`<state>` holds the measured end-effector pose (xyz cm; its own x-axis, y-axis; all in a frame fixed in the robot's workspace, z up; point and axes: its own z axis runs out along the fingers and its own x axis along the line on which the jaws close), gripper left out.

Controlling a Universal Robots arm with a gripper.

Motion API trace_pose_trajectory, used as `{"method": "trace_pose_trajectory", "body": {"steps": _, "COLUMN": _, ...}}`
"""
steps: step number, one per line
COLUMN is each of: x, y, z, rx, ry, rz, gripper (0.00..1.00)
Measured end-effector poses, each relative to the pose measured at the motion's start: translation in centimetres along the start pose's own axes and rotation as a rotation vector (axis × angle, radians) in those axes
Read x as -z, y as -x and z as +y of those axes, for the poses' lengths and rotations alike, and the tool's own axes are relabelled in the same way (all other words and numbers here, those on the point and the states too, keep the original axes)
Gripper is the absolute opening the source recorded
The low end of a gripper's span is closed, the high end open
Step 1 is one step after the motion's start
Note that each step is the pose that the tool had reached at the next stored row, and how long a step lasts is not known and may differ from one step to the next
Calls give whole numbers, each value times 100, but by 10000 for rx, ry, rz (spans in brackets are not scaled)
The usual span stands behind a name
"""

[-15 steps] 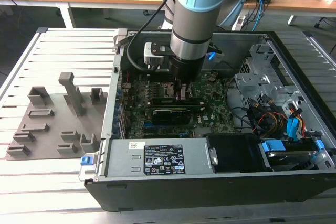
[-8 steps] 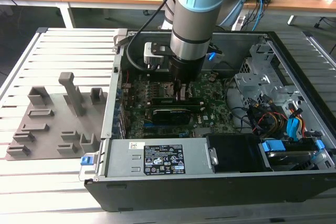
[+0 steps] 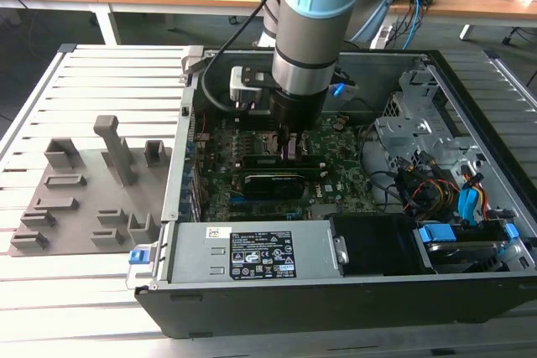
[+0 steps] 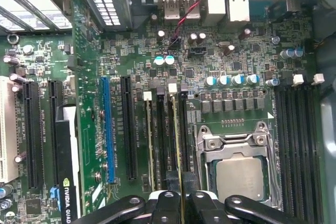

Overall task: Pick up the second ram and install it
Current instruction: 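Insert the second ram into the second slot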

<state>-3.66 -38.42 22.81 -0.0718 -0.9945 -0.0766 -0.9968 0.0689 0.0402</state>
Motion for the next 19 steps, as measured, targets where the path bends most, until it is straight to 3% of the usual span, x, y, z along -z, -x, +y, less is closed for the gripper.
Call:
{"method": "trace_pose_trajectory", "body": {"steps": 2, "x": -14, "y": -2, "z": 0, "rx": 1, "ry": 1, "rz": 2, "gripper": 14}}
{"method": "trace_pose_trajectory", "body": {"steps": 3, "x": -16, "y": -3, "z": -2, "rx": 1, "ry": -5, "rz": 75, "gripper": 14}}
{"method": "trace_pose_trajectory", "body": {"steps": 19, "x": -36, "y": -13, "z": 14, "rx": -23, "ry": -6, "rz": 66, "gripper": 14}}
